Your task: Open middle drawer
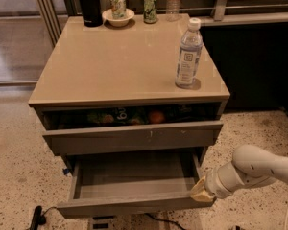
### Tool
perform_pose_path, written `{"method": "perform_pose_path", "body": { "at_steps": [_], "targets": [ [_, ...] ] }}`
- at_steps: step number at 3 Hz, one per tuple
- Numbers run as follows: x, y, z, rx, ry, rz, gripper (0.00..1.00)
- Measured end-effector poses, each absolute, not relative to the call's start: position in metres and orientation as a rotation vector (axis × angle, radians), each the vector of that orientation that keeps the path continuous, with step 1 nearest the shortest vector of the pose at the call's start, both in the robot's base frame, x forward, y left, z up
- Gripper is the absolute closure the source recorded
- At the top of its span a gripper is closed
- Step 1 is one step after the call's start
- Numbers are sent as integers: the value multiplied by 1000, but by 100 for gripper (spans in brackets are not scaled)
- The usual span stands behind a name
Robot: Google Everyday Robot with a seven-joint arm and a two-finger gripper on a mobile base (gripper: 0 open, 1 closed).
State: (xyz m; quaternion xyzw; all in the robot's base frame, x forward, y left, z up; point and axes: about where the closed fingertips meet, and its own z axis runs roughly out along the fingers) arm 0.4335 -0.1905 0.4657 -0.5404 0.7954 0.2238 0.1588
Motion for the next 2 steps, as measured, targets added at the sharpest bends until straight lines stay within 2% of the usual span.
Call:
{"method": "perform_pose_path", "body": {
  "at_steps": [2],
  "targets": [
    [438, -175, 470, -1584, 2124, 584, 100]
  ]
}}
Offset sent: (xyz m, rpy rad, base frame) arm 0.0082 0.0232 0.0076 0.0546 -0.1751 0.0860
